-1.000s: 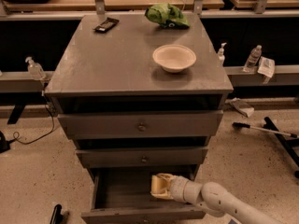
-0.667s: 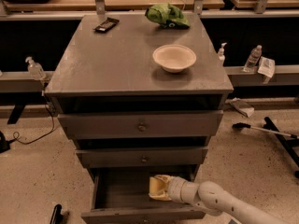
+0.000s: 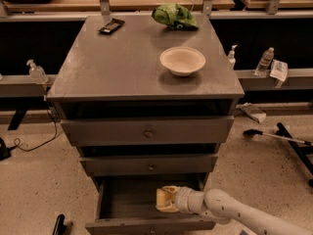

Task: Place sponge into bottom drawer

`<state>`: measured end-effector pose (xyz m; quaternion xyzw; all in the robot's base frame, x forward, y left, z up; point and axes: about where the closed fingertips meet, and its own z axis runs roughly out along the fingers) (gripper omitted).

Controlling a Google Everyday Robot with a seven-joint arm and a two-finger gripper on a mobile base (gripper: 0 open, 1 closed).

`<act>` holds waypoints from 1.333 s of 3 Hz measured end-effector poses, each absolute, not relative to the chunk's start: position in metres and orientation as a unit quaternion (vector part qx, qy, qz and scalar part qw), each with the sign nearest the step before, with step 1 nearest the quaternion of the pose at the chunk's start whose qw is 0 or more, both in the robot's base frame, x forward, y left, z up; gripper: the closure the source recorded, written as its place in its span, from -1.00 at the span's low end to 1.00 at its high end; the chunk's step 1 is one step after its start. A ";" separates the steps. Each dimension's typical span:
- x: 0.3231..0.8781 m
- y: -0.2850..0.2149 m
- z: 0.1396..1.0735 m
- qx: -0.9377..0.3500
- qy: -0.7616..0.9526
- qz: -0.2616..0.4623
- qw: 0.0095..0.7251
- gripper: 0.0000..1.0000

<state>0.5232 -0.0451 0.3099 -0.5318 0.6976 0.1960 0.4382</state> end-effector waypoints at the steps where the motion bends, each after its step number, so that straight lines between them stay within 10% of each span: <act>1: 0.525 -0.045 0.302 -0.524 0.704 0.204 0.434 1.00; 4: 0.546 -0.048 0.240 -0.495 0.728 0.230 0.416 1.00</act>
Offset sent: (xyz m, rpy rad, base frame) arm 0.0177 -0.0025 -0.0277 0.0232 0.0501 -0.0363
